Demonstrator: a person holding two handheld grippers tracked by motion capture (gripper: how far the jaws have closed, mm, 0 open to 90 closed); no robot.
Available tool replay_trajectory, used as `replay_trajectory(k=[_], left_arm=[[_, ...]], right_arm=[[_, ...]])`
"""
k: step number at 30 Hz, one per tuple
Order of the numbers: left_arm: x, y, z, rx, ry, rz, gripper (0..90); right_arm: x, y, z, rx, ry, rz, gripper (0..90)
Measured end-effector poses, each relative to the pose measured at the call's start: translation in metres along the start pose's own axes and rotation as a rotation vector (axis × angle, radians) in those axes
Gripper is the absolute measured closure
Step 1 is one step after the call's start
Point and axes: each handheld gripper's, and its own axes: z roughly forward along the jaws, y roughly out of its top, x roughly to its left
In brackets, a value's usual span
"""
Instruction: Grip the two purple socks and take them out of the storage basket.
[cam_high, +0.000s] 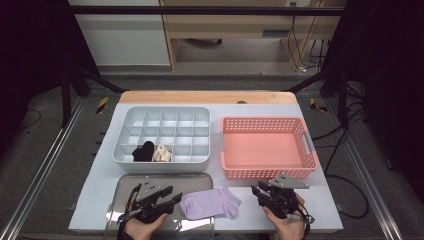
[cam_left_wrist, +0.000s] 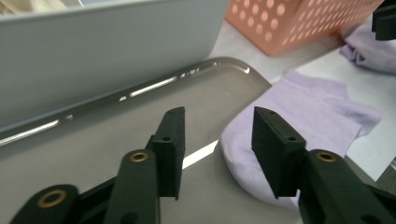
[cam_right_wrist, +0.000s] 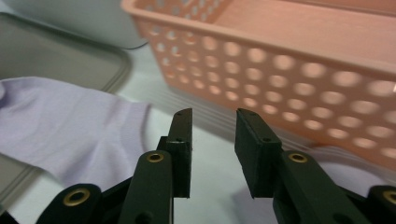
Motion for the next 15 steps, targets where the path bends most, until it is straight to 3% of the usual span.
replay_trajectory(k=[7,11,15], left_arm=[[0.012,0.002,-0.005,-0.027,0.008,-0.018,47.2],[0.014,0.001,-0.004,-0.020,0.008,-0.023,46.8],[0.015,0.001,-0.002,-0.011,0.011,-0.023,46.4]], right_arm=[[-0.021,-0.003,-0.015,0.000,-0.085,0.034,66.8],[-0.036,-0.009,-0.015,0.022,-0.159,0.053,64.2],[-0.049,-0.015,-0.014,0.037,-0.185,0.081,61.9]])
